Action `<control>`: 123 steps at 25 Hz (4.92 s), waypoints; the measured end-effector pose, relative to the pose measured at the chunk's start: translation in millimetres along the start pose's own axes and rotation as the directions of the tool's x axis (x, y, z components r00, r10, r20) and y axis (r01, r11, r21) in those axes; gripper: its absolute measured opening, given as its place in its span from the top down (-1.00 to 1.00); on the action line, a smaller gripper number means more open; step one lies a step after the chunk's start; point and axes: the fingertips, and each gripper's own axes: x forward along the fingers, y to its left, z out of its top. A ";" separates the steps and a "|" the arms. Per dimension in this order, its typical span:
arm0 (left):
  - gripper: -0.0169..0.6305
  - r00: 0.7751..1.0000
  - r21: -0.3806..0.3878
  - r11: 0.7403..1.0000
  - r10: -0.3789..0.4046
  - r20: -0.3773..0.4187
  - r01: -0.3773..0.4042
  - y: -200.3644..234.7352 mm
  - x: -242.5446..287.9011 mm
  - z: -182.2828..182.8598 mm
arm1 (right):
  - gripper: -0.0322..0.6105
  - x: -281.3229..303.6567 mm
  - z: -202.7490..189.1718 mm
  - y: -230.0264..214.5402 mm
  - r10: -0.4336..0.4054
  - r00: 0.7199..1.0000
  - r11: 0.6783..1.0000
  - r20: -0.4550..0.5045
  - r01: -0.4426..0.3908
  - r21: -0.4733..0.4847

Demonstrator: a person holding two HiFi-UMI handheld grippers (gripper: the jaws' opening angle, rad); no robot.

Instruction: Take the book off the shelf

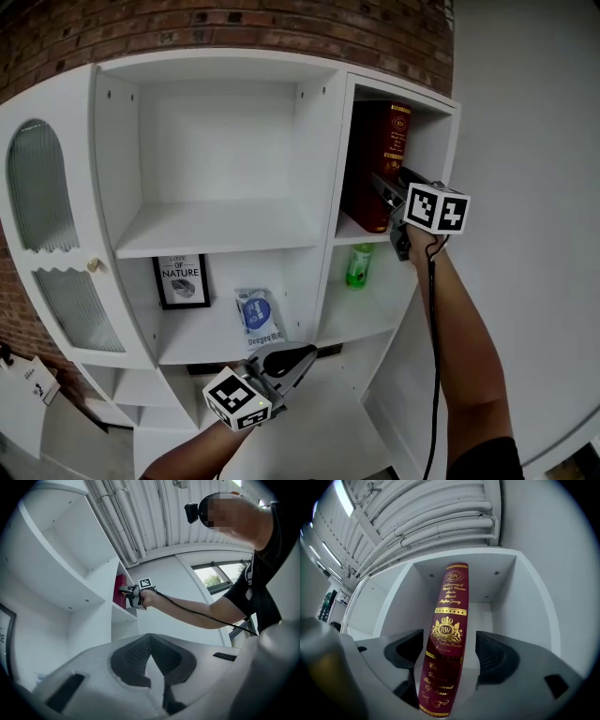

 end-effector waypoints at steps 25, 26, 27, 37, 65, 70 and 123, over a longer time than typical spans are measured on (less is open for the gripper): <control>0.92 0.999 0.000 0.999 0.043 -0.011 -0.043 -24.5 7.5 0.8 | 0.15 -34.5 8.5 7.8 0.072 0.997 0.997 0.027 -0.072 0.009; 0.92 0.999 -0.001 0.999 0.048 -0.010 -0.048 -28.5 10.6 1.4 | 0.15 -42.8 11.2 6.6 0.074 0.997 0.997 0.037 -0.074 0.005; 0.92 0.999 -0.003 0.999 0.052 -0.008 -0.052 -33.1 14.2 2.3 | 0.15 -51.5 13.8 4.7 0.074 0.996 0.997 0.047 -0.075 0.003; 0.92 0.999 -0.007 0.999 0.051 -0.018 -0.051 -97.4 59.2 0.3 | 0.15 -141.8 27.3 -15.7 0.124 0.985 0.991 0.121 -0.130 0.042; 0.92 0.979 0.041 0.989 0.150 -0.138 -0.145 -204.9 25.6 7.1 | 0.15 -347.4 -53.7 82.1 0.305 0.933 0.946 0.192 -0.319 0.051; 0.92 0.981 0.035 0.989 0.146 -0.127 -0.143 -214.4 -14.3 14.3 | 0.15 -384.9 -87.9 133.1 0.289 0.944 0.952 0.160 -0.301 0.058; 0.92 0.957 -0.166 0.968 0.144 -0.251 -0.189 -530.1 -179.8 8.3 | 0.14 -748.0 -202.2 325.8 0.361 0.930 0.887 -0.074 -0.318 0.334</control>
